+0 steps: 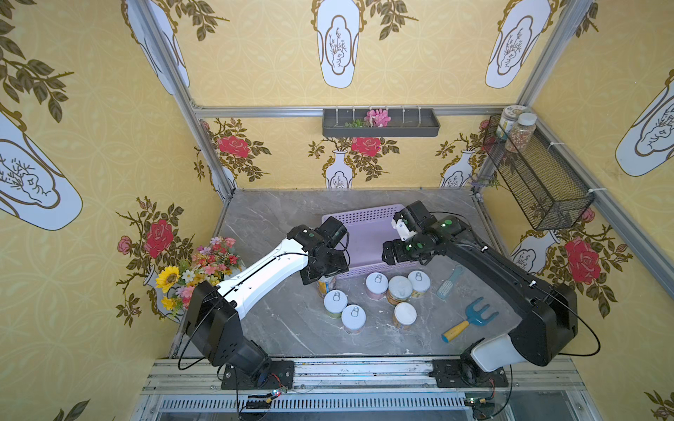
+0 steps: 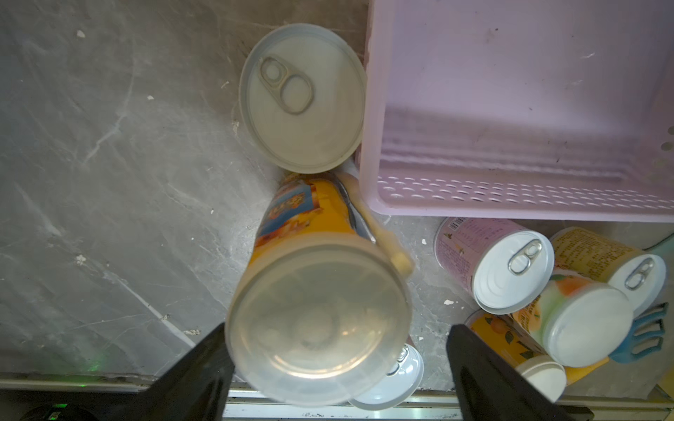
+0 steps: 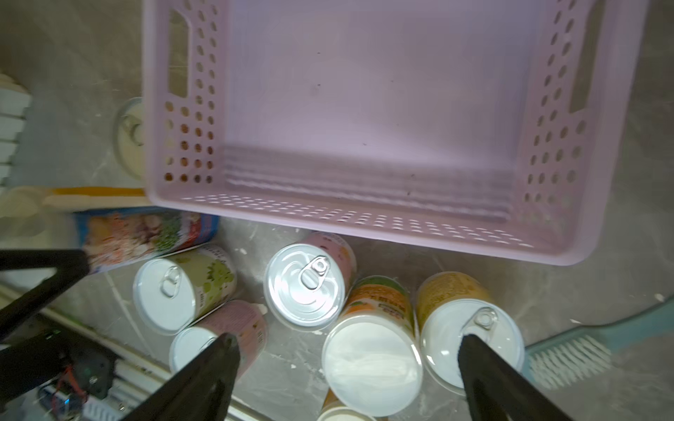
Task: Put the canned food in the basket
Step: Pick up the canned food from the center of the board.
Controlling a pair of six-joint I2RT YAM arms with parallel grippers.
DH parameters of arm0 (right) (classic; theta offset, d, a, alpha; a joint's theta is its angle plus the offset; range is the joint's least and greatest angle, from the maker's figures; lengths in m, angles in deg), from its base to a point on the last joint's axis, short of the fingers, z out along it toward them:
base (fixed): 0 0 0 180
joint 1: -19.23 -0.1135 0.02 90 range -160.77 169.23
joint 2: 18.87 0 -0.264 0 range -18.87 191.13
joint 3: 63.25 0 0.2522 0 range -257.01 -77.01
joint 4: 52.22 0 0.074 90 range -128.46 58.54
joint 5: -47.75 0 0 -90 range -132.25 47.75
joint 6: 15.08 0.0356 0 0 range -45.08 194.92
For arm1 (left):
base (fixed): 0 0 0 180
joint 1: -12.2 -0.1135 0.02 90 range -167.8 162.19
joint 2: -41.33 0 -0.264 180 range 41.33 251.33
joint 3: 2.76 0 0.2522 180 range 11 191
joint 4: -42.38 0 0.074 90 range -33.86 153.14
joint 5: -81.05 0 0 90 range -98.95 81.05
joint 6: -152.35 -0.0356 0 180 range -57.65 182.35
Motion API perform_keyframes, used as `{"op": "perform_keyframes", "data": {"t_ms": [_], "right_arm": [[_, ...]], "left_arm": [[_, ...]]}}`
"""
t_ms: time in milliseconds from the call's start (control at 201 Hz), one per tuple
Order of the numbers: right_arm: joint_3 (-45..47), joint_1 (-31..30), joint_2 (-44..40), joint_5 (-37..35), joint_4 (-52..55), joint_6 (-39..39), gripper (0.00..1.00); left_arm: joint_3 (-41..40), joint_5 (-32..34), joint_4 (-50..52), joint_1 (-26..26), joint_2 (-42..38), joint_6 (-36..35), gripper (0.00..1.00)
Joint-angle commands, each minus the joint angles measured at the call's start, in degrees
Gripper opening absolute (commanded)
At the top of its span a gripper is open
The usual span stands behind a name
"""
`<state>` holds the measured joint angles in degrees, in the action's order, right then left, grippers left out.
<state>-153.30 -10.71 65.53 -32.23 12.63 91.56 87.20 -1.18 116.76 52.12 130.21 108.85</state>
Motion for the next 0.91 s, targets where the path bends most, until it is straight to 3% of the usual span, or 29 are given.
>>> {"op": "perform_keyframes", "data": {"t_ms": [0, 144, 448, 906], "right_arm": [[2.0, -0.3, -2.5, 14.7, -6.0, 1.8, 0.97], [2.9, -1.4, -7.0, 20.4, -7.0, 4.6, 0.97], [2.5, -1.6, -11.7, 20.5, -1.5, 5.6, 0.97], [4.6, -1.7, -12.9, 20.4, -1.8, 6.1, 0.97]], "left_arm": [[0.2, 0.4, -0.5, 0.0, 0.7, -0.7, 0.92], [-0.5, 0.1, -0.7, 0.0, 0.9, -0.4, 0.91], [0.4, 1.7, -0.4, -0.1, 3.3, -0.5, 0.89], [1.0, 2.2, 0.1, -0.6, 4.3, -0.5, 0.75]]}}
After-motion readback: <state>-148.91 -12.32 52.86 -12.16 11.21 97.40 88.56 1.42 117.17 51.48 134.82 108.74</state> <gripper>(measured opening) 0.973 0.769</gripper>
